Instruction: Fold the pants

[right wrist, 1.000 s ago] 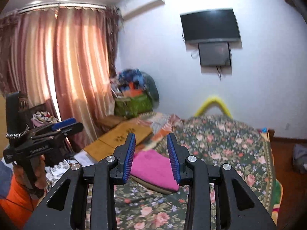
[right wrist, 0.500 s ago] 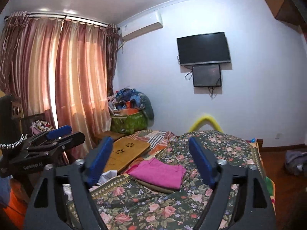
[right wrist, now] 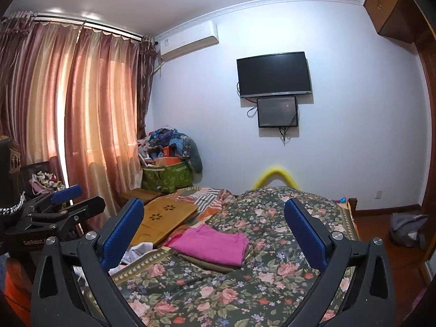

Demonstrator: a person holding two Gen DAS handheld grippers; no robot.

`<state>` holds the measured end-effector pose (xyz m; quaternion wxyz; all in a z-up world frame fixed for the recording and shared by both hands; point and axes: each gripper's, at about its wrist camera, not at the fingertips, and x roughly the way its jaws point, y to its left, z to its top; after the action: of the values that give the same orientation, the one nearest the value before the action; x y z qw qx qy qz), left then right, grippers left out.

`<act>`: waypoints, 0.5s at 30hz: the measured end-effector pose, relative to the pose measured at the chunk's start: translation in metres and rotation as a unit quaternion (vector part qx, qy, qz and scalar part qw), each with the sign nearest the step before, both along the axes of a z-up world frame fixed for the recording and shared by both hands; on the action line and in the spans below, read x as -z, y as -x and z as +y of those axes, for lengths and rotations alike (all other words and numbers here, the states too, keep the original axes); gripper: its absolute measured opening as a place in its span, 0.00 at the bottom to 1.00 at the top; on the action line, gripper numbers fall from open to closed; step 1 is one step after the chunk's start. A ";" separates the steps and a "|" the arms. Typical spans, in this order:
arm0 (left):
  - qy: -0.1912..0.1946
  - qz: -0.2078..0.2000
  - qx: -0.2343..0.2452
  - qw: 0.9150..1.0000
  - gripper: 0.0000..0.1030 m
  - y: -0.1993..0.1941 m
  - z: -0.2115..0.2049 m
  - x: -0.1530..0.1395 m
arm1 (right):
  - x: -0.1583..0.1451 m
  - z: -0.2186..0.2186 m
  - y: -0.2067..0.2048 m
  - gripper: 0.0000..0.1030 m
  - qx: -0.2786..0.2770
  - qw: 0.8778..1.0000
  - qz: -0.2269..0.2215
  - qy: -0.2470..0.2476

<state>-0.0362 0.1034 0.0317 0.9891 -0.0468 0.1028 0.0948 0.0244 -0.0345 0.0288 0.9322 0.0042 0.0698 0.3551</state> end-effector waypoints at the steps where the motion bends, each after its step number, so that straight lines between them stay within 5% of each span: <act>1: 0.000 0.000 0.000 1.000 1.00 0.001 0.001 0.000 | 0.001 0.000 0.001 0.99 0.001 1.000 0.000 0.001; 15: -0.003 0.007 0.004 1.000 1.00 -0.002 -0.003 0.002 | 0.004 -0.004 0.004 0.99 0.004 1.000 0.004 0.008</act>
<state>-0.0338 0.1003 0.0297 0.9888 -0.0430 0.1095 0.0915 0.0202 -0.0390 0.0251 0.9332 -0.0011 0.0766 0.3510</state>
